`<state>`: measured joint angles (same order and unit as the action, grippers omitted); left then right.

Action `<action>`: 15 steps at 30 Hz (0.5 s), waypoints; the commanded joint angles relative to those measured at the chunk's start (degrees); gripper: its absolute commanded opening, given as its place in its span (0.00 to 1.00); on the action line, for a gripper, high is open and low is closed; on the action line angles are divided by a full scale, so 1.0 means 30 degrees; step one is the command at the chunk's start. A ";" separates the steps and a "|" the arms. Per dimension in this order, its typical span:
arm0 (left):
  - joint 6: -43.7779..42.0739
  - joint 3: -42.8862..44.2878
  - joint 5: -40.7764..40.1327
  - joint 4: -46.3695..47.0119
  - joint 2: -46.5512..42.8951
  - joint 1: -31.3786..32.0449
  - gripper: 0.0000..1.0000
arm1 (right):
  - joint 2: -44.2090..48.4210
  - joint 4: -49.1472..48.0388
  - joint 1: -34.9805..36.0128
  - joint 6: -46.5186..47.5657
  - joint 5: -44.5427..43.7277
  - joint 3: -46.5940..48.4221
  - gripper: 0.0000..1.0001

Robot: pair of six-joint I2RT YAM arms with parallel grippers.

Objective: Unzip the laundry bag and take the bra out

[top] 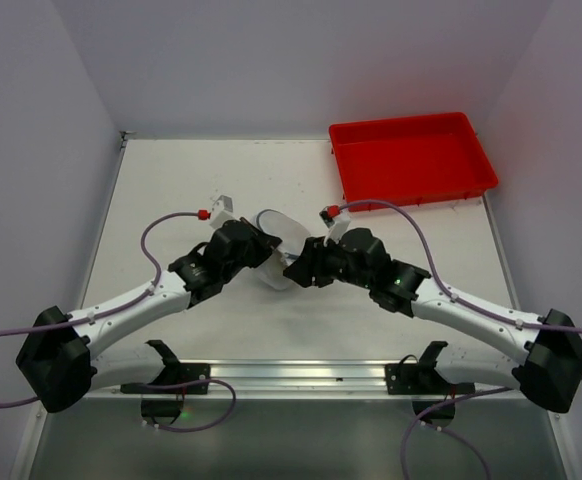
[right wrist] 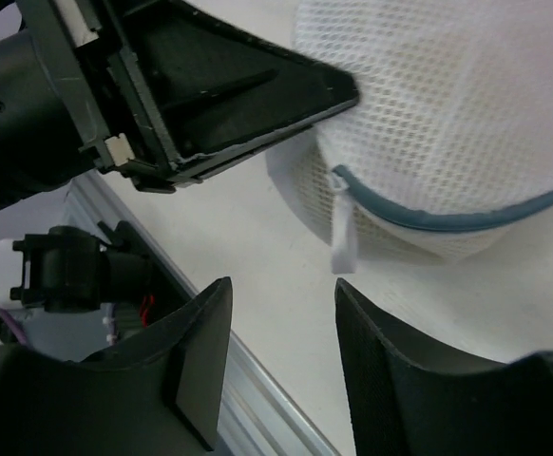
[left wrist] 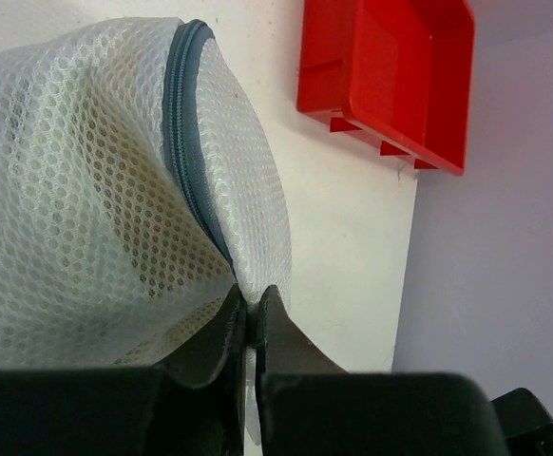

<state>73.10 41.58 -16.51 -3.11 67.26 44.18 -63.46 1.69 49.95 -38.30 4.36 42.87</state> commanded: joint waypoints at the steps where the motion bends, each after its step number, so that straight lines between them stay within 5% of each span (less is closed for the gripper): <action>1: 0.0447 0.0875 -0.0736 -0.1861 0.0050 0.0126 0.00 | -0.1138 -0.2170 0.0692 -0.1292 0.0450 0.1294 0.48; 15: 0.0623 0.1842 -0.1088 -0.4177 -0.0302 0.0155 0.02 | -0.4159 -0.5165 0.0780 -0.3052 -0.1128 0.1120 0.44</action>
<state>74.22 44.91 -17.47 -13.50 67.26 44.38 -75.90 -9.10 52.12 -45.76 4.60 44.23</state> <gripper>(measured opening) 0.036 0.446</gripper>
